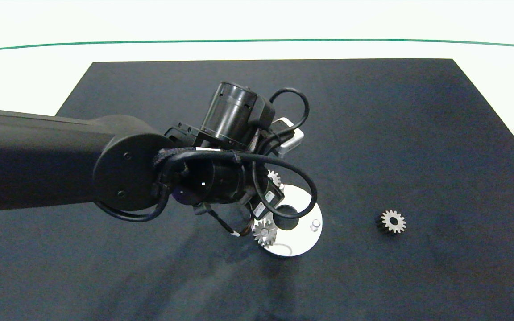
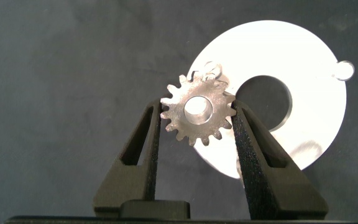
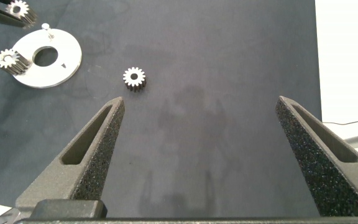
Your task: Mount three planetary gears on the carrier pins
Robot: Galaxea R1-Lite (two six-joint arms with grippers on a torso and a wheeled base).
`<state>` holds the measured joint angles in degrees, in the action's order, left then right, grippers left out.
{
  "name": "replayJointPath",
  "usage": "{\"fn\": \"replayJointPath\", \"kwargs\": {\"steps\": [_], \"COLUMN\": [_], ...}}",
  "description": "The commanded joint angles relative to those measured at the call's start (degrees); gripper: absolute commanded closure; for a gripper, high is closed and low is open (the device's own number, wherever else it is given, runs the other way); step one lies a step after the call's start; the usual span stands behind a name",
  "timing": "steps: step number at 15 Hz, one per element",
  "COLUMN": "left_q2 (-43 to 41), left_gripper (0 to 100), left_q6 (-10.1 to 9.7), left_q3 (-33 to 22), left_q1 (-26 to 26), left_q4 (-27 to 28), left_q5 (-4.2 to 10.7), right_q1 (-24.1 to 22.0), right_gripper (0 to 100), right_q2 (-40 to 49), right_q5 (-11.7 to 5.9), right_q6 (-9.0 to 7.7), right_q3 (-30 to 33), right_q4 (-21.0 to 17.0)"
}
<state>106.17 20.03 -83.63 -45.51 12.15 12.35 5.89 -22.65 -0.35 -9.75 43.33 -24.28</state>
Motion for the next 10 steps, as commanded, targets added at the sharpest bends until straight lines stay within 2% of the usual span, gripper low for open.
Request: {"fn": "replayJointPath", "kwargs": {"steps": [1,10], "left_q2": [2.29,5.1], "left_gripper": [96,96], "left_q6": [0.1,-0.69], "left_q3": [-1.19,-4.79], "left_q1": [-0.81,-1.78], "left_q4": [0.06,0.06], "left_q5": [0.13,0.22], "right_q1": [0.0,0.0], "right_gripper": [0,0], "right_q2": [-0.03,-0.11], "right_q5": [0.0,0.09], "right_q6": [-0.09,-0.09], "right_q3": [-0.08,-0.17], "right_q4": [-0.15,-0.15]}}
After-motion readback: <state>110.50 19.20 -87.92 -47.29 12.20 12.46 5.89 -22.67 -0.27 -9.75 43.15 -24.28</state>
